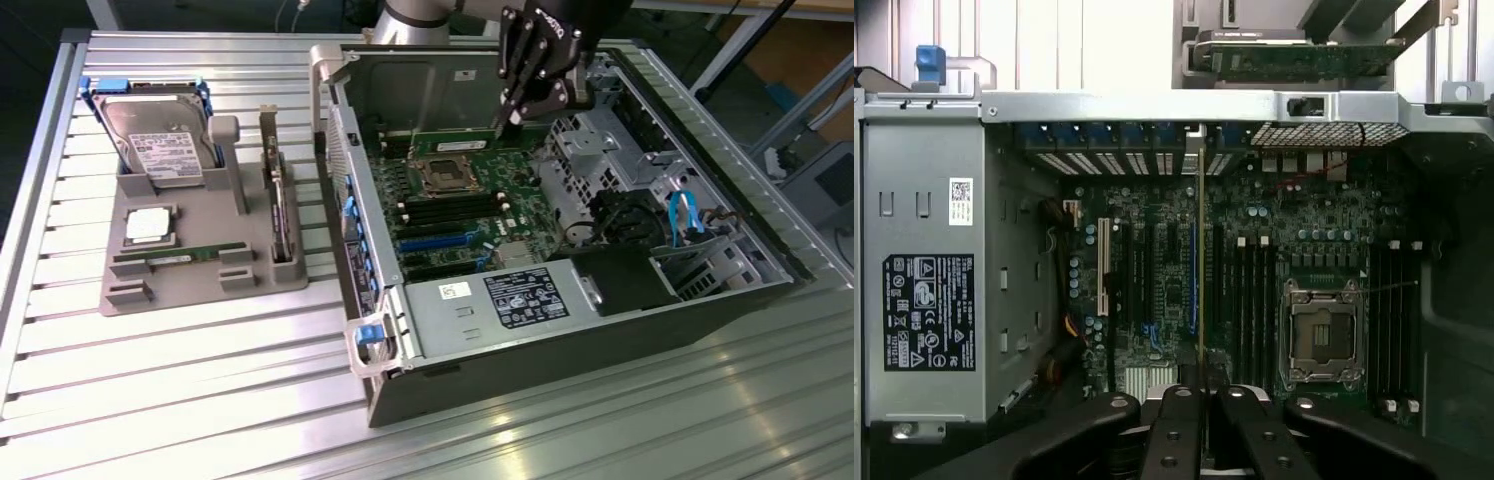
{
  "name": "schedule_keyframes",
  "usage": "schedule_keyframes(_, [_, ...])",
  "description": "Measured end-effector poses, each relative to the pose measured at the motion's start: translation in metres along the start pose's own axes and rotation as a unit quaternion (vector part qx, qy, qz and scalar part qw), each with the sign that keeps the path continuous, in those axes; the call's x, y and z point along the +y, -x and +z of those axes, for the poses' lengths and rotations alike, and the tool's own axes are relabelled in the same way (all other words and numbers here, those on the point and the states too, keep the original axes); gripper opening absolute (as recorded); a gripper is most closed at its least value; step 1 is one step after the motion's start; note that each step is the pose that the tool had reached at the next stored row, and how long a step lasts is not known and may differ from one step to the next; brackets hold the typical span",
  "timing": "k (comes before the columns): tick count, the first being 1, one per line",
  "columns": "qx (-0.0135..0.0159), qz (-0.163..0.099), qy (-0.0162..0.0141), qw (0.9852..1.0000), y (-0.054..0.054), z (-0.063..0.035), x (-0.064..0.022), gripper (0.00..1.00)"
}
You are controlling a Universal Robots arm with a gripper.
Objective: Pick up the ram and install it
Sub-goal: 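Pick up the ram and move it above insertion slot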
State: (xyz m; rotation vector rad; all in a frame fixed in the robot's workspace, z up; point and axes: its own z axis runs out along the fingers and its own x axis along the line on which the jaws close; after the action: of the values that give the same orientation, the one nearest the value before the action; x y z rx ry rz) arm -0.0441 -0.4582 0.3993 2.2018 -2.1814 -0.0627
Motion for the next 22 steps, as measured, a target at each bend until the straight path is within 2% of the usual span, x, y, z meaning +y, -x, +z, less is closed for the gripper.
schedule_keyframes(6, [0.0001, -0.002, 0.0, 1.0, 0.0, -0.0011, -0.0178, 0.12])
schedule_keyframes(10, [0.0001, -0.002, 0.0, 1.0, 0.0, -0.001, -0.0181, 0.12])
schedule_keyframes(13, [-0.0012, -0.002, 0.0, 1.0, 0.0, 0.0016, -0.0183, 0.12])
schedule_keyframes(18, [-0.0027, -0.002, 0.0, 1.0, 0.0, 0.0125, -0.019, 0.12])
schedule_keyframes(20, [-0.0043, -0.002, -0.0001, 1.0, 0.0, 0.0176, -0.0193, 0.12])
schedule_keyframes(22, [-0.005, -0.002, -0.0001, 1.0, 0.0, 0.0191, -0.0194, 0.12])
